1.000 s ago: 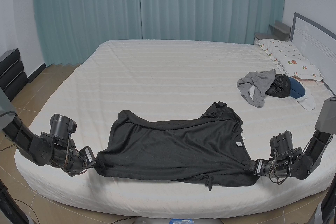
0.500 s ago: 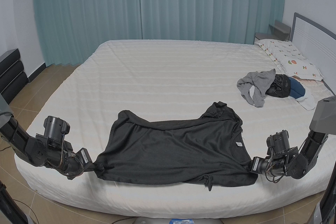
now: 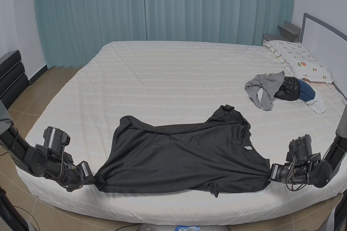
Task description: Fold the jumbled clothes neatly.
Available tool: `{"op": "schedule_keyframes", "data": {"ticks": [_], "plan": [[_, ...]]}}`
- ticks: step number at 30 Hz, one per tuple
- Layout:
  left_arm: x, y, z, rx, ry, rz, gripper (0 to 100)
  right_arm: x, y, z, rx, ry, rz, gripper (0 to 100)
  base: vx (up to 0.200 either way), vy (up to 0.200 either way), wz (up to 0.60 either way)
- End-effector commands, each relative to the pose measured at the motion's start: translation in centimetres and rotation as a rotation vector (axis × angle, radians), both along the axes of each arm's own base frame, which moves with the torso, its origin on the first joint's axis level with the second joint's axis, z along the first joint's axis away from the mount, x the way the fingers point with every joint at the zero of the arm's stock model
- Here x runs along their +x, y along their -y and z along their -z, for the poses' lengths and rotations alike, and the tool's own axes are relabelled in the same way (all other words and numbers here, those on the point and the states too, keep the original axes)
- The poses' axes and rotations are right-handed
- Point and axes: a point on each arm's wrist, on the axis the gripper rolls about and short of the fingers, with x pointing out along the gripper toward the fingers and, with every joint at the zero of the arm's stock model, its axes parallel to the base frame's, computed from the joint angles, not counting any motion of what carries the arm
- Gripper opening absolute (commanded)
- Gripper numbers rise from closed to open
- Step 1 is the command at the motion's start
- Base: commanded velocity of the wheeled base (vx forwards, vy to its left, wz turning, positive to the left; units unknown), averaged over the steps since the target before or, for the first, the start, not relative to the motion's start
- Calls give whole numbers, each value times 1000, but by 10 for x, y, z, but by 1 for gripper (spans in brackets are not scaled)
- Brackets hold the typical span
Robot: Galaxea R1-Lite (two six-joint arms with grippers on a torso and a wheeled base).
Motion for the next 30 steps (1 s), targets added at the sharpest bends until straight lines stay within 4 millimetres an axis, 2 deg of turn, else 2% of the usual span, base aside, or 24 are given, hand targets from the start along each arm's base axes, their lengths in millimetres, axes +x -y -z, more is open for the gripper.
{"op": "schedule_keyframes", "data": {"ticks": [1,10,16,24,25,30], "plan": [[-11,-1,6,25,-25,44,0,-18,13,-9,-6,6,-24,0,0,0,0],[-25,0,10,35,-73,63,0,-36,34,-18,-89,-49,-54,0,0,0,0],[-33,0,12,61,-123,136,0,-49,36,-25,-115,-127,-122,0,0,0,0],[-31,2,14,62,-130,147,0,-40,23,-3,-136,-223,-176,0,0,0,0],[-31,3,14,62,-131,149,100,-36,21,-2,-138,-215,-179,100,0,0,0],[-28,3,10,58,-112,140,100,-19,14,-4,-88,-150,-140,100,0,0,0]]}}
